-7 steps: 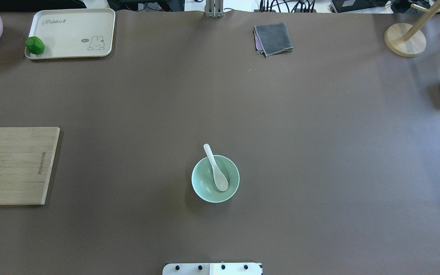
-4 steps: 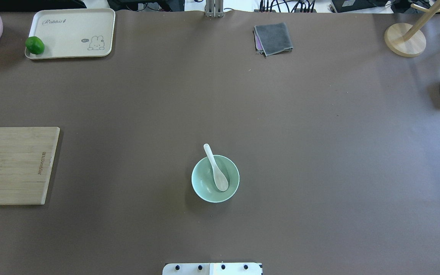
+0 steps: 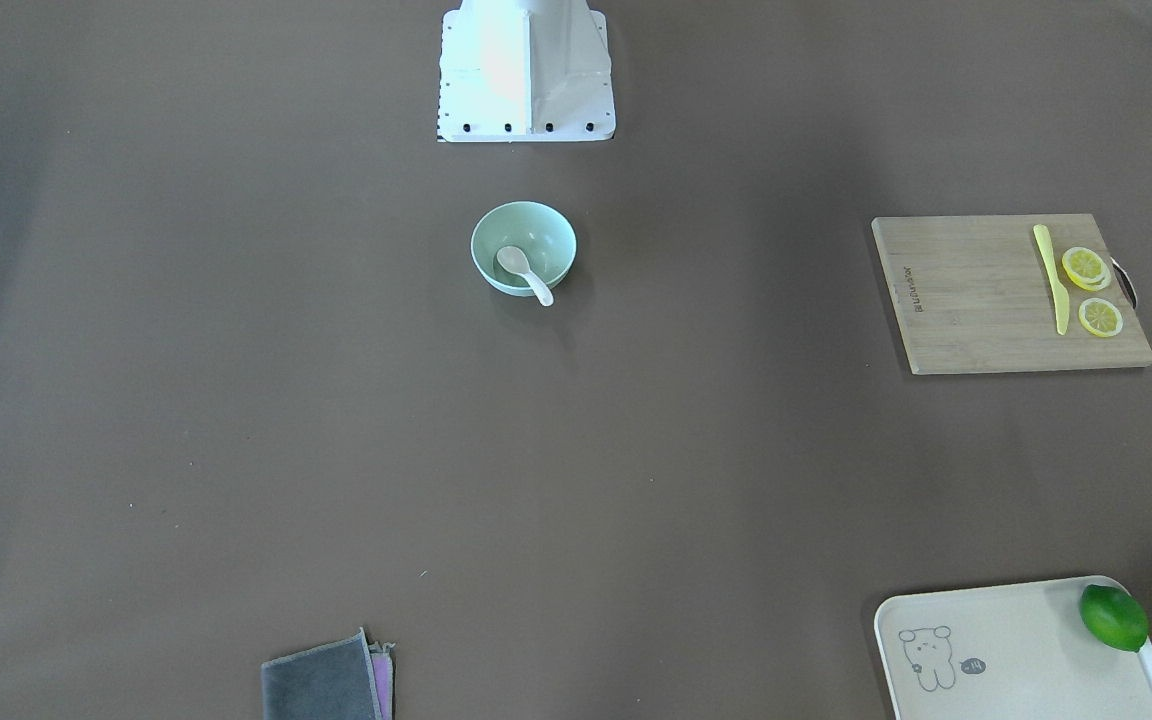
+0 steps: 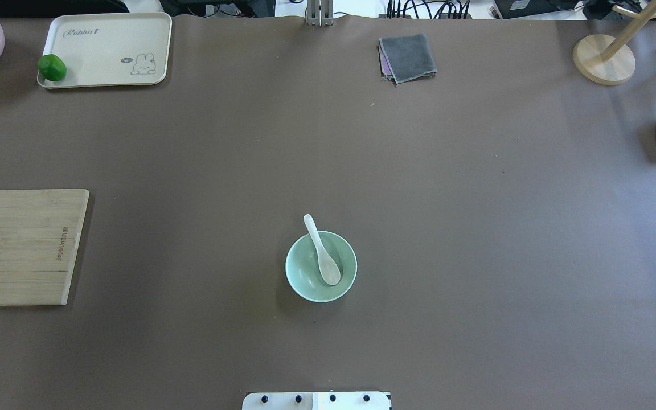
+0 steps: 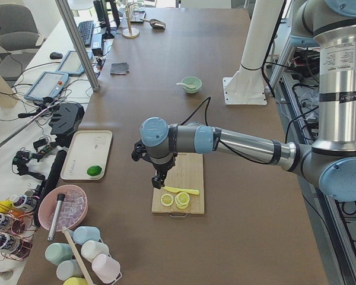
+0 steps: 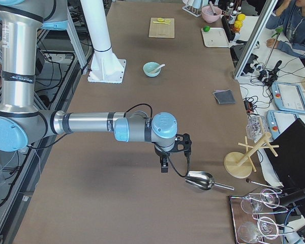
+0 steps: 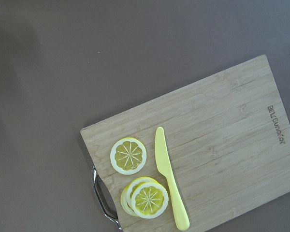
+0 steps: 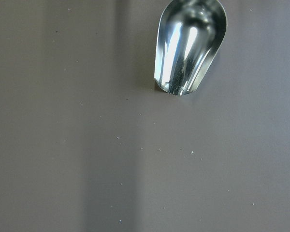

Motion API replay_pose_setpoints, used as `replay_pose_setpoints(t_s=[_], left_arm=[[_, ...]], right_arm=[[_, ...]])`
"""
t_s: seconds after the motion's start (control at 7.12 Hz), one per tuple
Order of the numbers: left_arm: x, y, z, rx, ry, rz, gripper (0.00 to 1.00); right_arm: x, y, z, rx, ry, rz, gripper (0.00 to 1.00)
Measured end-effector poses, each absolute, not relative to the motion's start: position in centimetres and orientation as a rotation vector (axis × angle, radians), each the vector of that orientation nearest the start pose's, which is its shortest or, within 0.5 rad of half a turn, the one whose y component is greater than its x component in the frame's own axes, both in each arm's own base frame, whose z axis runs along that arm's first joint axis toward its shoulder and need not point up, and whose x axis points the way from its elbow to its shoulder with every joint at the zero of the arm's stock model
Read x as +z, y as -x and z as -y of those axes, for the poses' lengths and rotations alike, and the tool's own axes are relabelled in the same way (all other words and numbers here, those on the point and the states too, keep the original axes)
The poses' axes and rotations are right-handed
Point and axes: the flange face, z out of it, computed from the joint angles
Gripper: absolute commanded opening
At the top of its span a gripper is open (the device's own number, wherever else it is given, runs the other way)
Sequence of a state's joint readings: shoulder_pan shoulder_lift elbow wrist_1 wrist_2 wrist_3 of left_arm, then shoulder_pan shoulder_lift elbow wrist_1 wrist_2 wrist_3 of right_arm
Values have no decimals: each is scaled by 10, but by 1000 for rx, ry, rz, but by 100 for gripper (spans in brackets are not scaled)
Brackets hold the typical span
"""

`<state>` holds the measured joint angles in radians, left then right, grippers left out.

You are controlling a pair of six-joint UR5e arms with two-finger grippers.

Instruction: Place spoon in bowl

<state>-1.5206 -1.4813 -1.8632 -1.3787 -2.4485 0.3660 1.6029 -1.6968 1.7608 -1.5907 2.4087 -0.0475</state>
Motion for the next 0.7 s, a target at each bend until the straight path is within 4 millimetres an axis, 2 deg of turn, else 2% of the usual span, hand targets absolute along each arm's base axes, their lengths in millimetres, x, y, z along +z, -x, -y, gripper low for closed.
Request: replay_pose_setpoints(t_s=[0.7], left_arm=[[570, 33, 447, 406, -160, -870, 98]], right_arm=[[623, -77, 432, -21, -74, 840, 100]])
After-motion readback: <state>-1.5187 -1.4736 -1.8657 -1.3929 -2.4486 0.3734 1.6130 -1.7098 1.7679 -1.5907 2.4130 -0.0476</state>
